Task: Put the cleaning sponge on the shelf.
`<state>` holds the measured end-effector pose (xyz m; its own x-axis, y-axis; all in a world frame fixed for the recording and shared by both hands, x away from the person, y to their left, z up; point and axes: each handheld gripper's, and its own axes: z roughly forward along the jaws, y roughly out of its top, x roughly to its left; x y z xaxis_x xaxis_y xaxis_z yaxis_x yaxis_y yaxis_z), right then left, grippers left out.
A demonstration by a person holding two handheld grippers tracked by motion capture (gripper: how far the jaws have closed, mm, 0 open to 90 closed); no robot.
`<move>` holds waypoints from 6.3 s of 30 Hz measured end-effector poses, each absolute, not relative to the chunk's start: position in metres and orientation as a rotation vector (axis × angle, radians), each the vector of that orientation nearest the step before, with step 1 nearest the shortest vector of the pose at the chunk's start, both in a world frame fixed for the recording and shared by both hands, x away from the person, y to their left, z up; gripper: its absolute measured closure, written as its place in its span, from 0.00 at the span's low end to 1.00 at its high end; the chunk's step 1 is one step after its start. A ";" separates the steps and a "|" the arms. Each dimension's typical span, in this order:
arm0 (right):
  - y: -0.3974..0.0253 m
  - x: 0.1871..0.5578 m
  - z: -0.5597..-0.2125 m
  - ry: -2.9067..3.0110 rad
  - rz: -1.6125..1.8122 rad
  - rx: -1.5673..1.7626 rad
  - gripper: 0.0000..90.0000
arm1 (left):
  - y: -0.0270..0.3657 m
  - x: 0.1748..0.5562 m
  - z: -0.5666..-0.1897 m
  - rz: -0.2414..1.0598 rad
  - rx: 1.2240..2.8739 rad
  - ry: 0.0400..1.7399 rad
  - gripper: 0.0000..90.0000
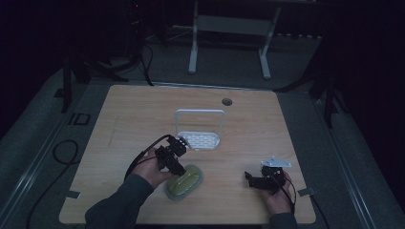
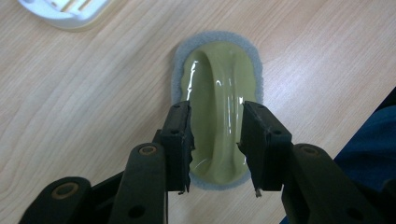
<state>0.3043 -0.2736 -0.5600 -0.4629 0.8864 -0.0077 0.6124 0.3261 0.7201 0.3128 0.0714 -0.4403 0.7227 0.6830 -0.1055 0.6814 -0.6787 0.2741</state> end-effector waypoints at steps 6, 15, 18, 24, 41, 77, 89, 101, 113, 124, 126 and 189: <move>-0.274 0.304 -0.560 2.196 0.927 1.325 0.13 | 0.066 0.315 -0.442 -0.005 2.653 1.064 0.63; -0.274 0.304 -0.560 2.196 0.928 1.324 0.13 | 0.059 0.318 -0.448 -0.024 2.676 1.070 0.57; -0.274 0.304 -0.560 2.196 0.928 1.323 0.13 | 0.055 0.320 -0.454 -0.037 2.701 1.079 0.53; -0.274 0.304 -0.560 2.196 0.928 1.324 0.13 | 0.050 0.323 -0.459 -0.063 2.731 1.075 0.51; -0.274 0.304 -0.560 2.196 0.927 1.325 0.13 | 0.042 0.327 -0.472 -0.103 2.792 1.078 0.55; -0.274 0.304 -0.560 2.196 0.927 1.325 0.13 | 0.045 0.330 -0.465 -0.082 2.849 0.995 0.80; -0.274 0.304 -0.560 2.196 0.928 1.322 0.13 | 0.048 0.335 -0.454 -0.074 2.849 0.944 0.80; -0.274 0.304 -0.560 2.196 0.928 1.323 0.13 | 0.050 0.342 -0.445 -0.040 2.852 0.886 0.80; -0.274 0.304 -0.560 2.196 0.927 1.323 0.13 | 0.051 0.349 -0.441 0.002 2.835 0.847 0.80; -0.274 0.304 -0.560 2.196 0.928 1.323 0.13 | 0.050 0.357 -0.441 0.022 2.841 0.822 0.80; -0.274 0.304 -0.560 2.196 0.928 1.323 0.13 | 0.050 0.358 -0.441 0.021 2.837 0.829 0.80; -0.274 0.304 -0.560 2.195 0.928 1.323 0.13 | 0.041 0.377 -0.430 0.265 2.841 0.461 0.80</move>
